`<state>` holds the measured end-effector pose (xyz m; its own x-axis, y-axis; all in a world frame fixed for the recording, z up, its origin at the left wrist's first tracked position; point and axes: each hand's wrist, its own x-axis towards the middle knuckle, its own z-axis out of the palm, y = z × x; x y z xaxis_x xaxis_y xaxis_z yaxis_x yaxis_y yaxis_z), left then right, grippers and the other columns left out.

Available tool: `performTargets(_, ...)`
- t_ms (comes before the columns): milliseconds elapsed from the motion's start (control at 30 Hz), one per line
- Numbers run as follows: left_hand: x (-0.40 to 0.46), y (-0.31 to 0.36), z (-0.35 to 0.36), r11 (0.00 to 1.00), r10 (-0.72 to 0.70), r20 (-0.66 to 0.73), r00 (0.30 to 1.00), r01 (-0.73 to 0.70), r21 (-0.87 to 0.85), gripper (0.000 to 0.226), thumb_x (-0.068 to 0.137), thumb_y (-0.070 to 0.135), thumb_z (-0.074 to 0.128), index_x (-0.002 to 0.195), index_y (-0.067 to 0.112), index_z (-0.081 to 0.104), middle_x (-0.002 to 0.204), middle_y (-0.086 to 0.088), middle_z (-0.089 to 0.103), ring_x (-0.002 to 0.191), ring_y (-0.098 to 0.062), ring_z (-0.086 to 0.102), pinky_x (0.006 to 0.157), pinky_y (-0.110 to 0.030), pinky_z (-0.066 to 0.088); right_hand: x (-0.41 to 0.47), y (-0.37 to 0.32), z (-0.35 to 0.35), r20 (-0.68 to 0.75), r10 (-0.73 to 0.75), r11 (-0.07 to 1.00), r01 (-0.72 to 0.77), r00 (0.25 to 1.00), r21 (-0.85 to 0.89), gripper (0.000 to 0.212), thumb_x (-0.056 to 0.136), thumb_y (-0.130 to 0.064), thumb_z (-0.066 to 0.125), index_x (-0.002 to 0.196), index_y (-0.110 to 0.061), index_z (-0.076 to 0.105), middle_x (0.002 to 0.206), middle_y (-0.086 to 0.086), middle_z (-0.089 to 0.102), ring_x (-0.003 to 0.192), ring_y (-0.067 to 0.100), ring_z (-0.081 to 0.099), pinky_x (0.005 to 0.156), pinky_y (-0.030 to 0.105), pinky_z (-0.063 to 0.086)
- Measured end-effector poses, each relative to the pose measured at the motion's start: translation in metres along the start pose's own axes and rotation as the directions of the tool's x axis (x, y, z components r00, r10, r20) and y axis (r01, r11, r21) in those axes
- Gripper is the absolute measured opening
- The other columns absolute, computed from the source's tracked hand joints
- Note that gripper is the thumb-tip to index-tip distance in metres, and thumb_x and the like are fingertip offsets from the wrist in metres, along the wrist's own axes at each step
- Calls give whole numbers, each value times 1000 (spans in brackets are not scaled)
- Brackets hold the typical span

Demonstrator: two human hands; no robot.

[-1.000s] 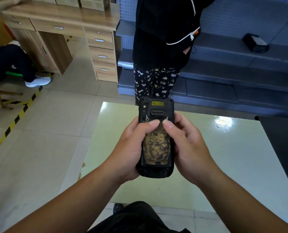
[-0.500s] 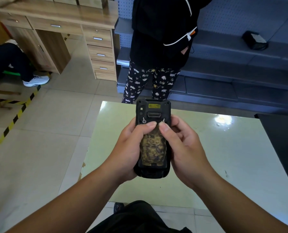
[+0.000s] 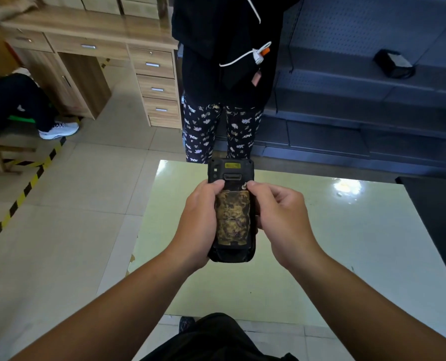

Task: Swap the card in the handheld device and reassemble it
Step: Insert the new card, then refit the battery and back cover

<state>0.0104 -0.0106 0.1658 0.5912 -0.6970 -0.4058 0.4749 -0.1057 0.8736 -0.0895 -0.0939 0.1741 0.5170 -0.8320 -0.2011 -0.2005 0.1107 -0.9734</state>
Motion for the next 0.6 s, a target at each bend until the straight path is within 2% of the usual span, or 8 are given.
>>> performTargets(67,-1,1,0,1000,-11,-1,1000,11,2,37,84,43,48,101,19,71,114,-28,70,104,-49,68,90,-71,54,0,0,-1,15,11,1000,-11,1000,0,37,89,-45,65,85,-11,80,85,23,75,70,36,70,62,60,60)
performTargets(133,-2,-1,0,1000,-28,8,1000,28,-1,40,84,40,46,105,15,69,114,-32,68,104,-52,67,89,-72,53,1,3,-1,25,16,1000,-16,1000,-11,41,83,-47,66,85,-9,80,87,27,73,68,28,68,62,64,58)
performTargets(200,-3,-2,0,998,-68,14,998,68,-6,44,84,40,45,108,12,68,116,-34,67,104,-54,66,90,-73,53,2,4,-2,37,25,999,-24,999,-25,40,83,-43,65,82,-5,78,80,28,70,65,23,64,56,56,60)
performTargets(267,-2,-4,-2,996,-92,19,996,92,-20,41,86,38,44,108,12,67,115,-35,67,101,-56,67,89,-69,54,3,6,-2,48,27,998,-25,998,-56,39,87,-35,63,74,2,72,65,21,61,59,20,58,49,41,55)
performTargets(367,-2,-5,-3,994,-93,42,995,95,-46,34,94,30,39,109,12,64,101,-34,69,83,-52,71,77,-58,58,3,6,0,36,29,995,-26,999,-94,41,89,-28,60,69,9,61,59,9,48,53,17,47,43,29,45)
performTargets(433,-3,-6,-3,993,-99,45,994,102,-52,34,96,29,38,109,13,65,100,-34,70,79,-50,71,77,-59,58,4,5,1,33,37,994,-34,999,-100,42,89,-26,59,67,10,58,58,8,45,51,18,44,41,28,43)
performTargets(500,-4,-8,-3,992,-115,36,993,117,-50,35,95,31,38,110,14,65,109,-36,69,89,-56,70,80,-62,58,4,5,1,25,72,995,-70,997,-72,43,90,-24,57,67,13,54,60,10,45,52,20,44,40,28,41)
performTargets(600,-4,-11,-5,987,-160,7,987,160,-29,45,93,38,39,113,11,69,117,-33,69,104,-55,66,90,-65,55,2,10,1,34,140,989,-139,990,-50,31,93,-11,52,74,8,67,67,13,59,61,23,53,50,39,51)
